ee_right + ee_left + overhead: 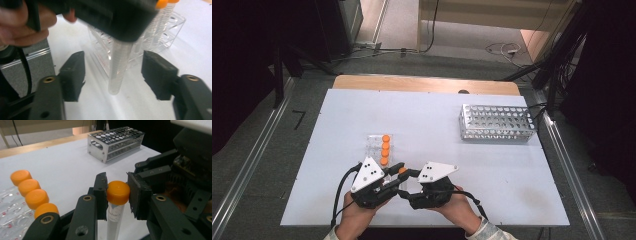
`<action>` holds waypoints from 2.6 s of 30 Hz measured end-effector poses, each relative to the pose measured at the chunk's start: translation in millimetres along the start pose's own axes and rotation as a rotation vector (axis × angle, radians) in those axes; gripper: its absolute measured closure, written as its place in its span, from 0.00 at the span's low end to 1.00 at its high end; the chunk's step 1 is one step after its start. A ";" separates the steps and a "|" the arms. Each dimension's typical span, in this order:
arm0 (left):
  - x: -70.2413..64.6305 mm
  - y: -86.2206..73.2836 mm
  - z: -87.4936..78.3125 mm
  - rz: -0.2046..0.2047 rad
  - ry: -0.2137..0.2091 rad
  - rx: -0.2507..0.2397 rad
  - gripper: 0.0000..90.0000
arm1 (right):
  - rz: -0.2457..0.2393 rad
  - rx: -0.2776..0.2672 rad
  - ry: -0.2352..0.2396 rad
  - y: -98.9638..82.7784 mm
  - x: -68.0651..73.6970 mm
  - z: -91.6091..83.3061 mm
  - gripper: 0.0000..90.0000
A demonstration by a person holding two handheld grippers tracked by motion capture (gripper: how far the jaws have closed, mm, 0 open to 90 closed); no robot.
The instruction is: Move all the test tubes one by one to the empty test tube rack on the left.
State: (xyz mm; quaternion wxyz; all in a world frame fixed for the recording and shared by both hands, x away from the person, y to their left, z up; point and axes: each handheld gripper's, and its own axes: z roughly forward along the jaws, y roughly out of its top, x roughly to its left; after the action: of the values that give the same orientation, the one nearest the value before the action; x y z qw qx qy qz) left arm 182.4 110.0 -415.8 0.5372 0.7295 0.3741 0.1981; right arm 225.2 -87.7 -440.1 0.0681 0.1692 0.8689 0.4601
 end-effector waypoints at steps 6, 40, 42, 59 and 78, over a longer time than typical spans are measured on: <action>5.5 5.8 -9.5 -0.011 0.015 -0.028 0.77 | -0.005 0.025 -0.001 -1.2 0.4 1.0 0.23; 30.7 10.8 -33.5 -0.031 0.131 -0.074 0.77 | 0.023 0.037 -0.024 -6.8 -5.6 -1.3 0.22; 30.6 9.7 -32.1 -0.031 0.131 -0.071 0.77 | 0.028 0.039 -0.027 -7.0 -5.7 -1.4 0.22; 28.0 -4.1 -19.5 -0.015 0.156 -0.031 0.77 | 0.027 0.041 -0.027 -8.0 -6.3 -0.3 0.23; 26.2 -13.4 -16.0 -0.005 0.164 -0.004 0.77 | 0.028 0.049 -0.024 -8.5 -5.6 0.7 0.23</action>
State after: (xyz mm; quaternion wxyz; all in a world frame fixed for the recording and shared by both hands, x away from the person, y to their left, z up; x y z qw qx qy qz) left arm 183.7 142.0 -425.8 0.5066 0.7090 0.4183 0.2564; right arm 228.6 -93.6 -447.7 0.0679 0.1883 0.8766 0.4376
